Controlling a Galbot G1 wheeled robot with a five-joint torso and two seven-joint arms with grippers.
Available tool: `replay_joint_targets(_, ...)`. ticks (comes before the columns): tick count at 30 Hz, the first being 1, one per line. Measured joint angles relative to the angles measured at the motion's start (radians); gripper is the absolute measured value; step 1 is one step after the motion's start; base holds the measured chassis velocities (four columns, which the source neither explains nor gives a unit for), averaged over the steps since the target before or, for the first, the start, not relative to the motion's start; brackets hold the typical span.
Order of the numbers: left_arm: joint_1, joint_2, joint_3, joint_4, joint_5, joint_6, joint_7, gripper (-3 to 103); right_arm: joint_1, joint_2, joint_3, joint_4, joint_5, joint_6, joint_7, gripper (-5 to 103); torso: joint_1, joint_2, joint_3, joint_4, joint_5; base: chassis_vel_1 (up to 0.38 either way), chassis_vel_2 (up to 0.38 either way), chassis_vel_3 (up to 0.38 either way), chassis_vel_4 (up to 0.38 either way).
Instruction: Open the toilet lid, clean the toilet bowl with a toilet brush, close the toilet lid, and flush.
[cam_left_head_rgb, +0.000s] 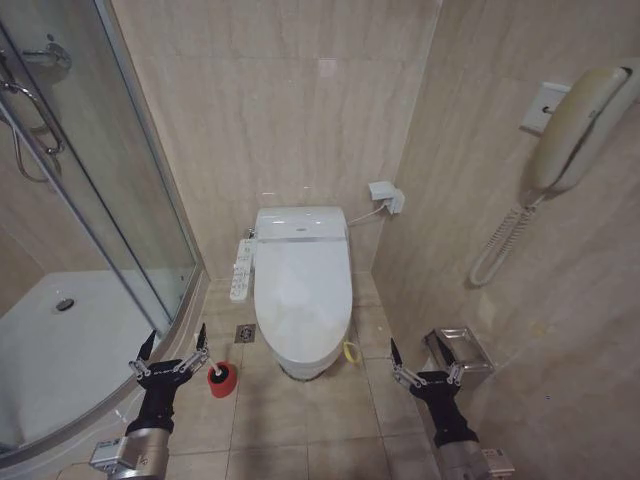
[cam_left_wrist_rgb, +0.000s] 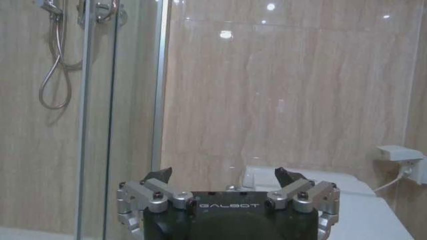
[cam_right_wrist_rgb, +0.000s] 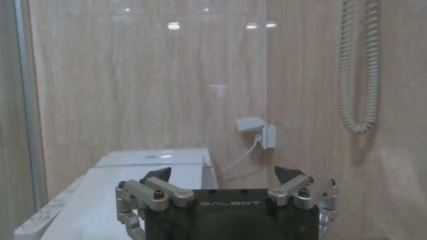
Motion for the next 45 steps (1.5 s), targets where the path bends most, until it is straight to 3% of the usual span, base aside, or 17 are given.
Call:
replay_joint_targets(16,0.0,0.0,0.0,0.0,0.0,0.0,0.0,100,0.006,-0.001,-0.001,-0.02,0.0,0.001,-0.006,100,0.0,0.0,0.0,-0.0001,-0.0001,-0.101,0.098,0.099,-0.101)
replay_joint_targets(26,0.0,0.0,0.0,0.0,0.0,0.0,0.0,100,-0.018,0.003,-0.021,-0.079,-0.068,0.071,-0.022,100,0.0,0.0,0.0,-0.0001,-0.0002,-0.056,0.069,0.056,-0.066)
replay_joint_targets(39,0.0,0.0,0.0,0.0,0.0,0.0,0.0,100,-0.029,0.038,-0.051,-0.244,-0.146,0.149,-0.028,100,0.0,0.0,0.0,-0.0001,-0.0001,0.0,0.0,0.0,0.0)
replay_joint_targets(45,0.0,0.0,0.0,0.0,0.0,0.0,0.0,100,0.008,0.056,-0.069,-0.404,-0.203,0.178,-0.007,100,0.0,0.0,0.0,-0.0002,0.0,0.0,0.0,0.0,0.0)
